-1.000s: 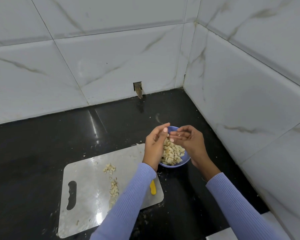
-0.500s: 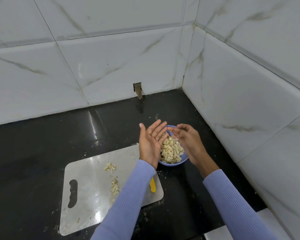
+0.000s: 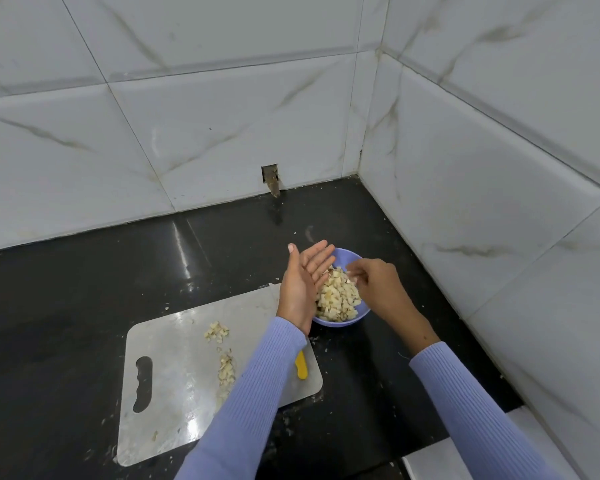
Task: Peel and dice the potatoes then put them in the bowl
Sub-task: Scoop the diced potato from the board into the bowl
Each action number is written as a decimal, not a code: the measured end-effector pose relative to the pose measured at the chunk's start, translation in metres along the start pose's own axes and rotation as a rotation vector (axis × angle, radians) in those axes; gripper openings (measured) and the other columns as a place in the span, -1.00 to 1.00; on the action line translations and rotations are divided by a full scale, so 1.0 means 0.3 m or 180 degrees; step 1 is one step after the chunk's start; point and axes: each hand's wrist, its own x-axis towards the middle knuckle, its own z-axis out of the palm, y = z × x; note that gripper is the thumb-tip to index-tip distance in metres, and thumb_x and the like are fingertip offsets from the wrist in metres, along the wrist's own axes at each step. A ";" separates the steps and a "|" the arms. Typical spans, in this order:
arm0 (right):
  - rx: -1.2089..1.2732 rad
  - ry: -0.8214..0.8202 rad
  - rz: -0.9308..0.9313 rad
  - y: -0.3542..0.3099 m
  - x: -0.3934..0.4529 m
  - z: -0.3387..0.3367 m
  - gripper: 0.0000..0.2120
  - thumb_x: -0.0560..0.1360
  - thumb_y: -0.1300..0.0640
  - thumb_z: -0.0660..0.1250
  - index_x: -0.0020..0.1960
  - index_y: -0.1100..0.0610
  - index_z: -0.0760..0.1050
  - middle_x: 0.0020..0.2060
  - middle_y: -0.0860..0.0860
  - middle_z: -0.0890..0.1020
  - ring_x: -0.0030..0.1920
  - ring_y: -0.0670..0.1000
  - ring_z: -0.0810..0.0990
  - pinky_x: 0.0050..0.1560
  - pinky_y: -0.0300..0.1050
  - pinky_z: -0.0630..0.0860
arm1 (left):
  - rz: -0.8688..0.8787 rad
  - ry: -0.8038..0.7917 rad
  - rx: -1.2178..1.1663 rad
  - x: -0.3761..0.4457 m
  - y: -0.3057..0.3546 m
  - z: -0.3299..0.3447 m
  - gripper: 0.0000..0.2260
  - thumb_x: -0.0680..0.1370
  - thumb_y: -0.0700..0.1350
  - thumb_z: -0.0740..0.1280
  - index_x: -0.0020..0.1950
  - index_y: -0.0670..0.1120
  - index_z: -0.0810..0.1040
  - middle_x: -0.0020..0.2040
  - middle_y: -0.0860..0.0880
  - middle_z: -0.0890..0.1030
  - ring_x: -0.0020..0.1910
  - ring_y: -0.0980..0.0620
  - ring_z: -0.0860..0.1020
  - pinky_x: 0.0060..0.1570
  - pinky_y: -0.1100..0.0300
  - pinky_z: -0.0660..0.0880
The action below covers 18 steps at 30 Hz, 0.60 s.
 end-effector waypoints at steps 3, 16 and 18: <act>-0.0219 0.0212 -0.0057 -0.018 -0.010 -0.011 -0.84 0.50 0.28 0.34 0.06 0.23 0.61 -0.08 0.14 0.66 -0.11 0.05 0.63 0.02 -0.06 0.58 | 0.0199 -0.0040 0.0383 -0.019 -0.002 0.005 -0.60 0.66 0.09 0.00 0.24 -0.06 0.53 0.23 -0.04 0.59 0.24 0.07 0.52 0.28 0.17 0.40; 0.1841 0.0135 0.0539 -0.027 -0.026 0.028 -0.77 0.52 0.38 0.17 0.03 0.16 0.54 -0.08 0.01 0.65 -0.03 -0.07 0.63 0.00 -0.23 0.55 | 0.0382 -0.0567 0.1601 -0.054 -0.060 -0.027 -0.64 0.67 0.01 0.05 0.48 0.12 0.28 0.39 0.15 0.40 0.25 0.39 0.40 0.20 0.45 0.34; 0.2524 -0.0217 0.0799 -0.040 -0.023 0.031 -0.73 0.52 0.42 0.16 0.10 0.18 0.50 -0.01 0.08 0.66 0.02 -0.02 0.64 0.02 -0.19 0.58 | 0.0166 -0.0393 0.0661 -0.031 -0.056 -0.004 -0.59 0.67 0.07 -0.02 0.46 -0.02 0.32 0.41 0.01 0.41 0.31 0.23 0.42 0.28 0.31 0.34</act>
